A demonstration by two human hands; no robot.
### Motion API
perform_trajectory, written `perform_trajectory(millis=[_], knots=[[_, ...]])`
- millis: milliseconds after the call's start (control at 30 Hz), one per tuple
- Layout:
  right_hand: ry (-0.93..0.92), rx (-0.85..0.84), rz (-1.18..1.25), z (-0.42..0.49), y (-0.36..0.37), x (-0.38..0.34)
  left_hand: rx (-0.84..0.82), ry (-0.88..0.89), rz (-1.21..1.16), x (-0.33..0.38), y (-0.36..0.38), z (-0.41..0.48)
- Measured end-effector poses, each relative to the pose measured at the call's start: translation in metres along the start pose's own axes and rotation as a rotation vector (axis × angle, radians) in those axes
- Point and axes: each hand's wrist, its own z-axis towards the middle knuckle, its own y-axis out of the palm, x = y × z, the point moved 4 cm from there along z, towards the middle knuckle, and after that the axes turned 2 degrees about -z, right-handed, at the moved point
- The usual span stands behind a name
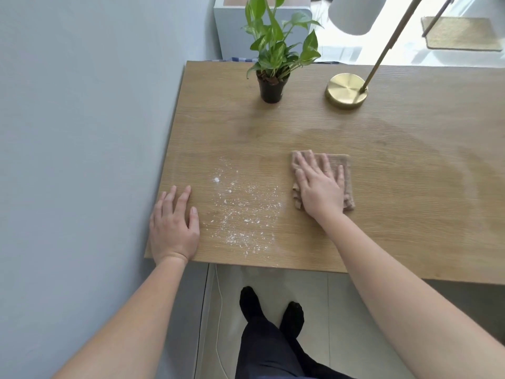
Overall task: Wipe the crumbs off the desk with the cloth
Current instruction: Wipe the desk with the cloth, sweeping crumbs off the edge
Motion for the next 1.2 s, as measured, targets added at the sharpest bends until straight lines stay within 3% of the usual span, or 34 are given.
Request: perform_trajectory(millis=[100,167,267,400,467,533,633,733,867,933,1100,1200], knots=[[-0.334,-0.125,-0.115,-0.036,0.010,-0.006,-0.007,0.001,0.000,-0.001,0.001,-0.001],[-0.423,-0.168,-0.160,-0.054,-0.001,0.023,-0.007,0.003,-0.002,-0.001,0.001,0.001],[-0.260,-0.118,-0.120,-0.028,-0.023,0.052,-0.013,-0.001,0.005,-0.001,0.001,0.001],[0.027,-0.014,-0.006,0.025,-0.016,0.009,-0.010,-0.002,0.002,-0.002,-0.001,0.002],[-0.040,-0.032,-0.012,0.025,-0.003,-0.021,-0.009,-0.001,0.002,-0.001,0.000,0.001],[-0.260,-0.110,-0.077,-0.002,0.010,-0.035,-0.002,-0.002,0.001,-0.002,-0.001,0.001],[-0.503,-0.200,-0.170,-0.050,0.006,-0.003,0.000,0.002,0.000,0.000,-0.002,0.002],[-0.371,-0.140,-0.138,-0.026,-0.014,0.032,0.000,-0.005,0.006,-0.002,0.000,0.003],[-0.045,-0.024,-0.007,0.020,-0.009,-0.004,-0.004,-0.008,0.002,-0.003,-0.001,0.002],[-0.093,-0.042,-0.010,0.015,0.004,-0.028,0.000,-0.006,-0.001,-0.002,-0.001,0.002],[-0.524,-0.192,-0.181,-0.071,0.021,-0.008,0.017,0.003,0.005,-0.001,-0.001,0.002],[-0.440,-0.163,-0.178,-0.068,0.000,0.038,0.021,0.005,0.005,-0.002,0.000,0.003]])
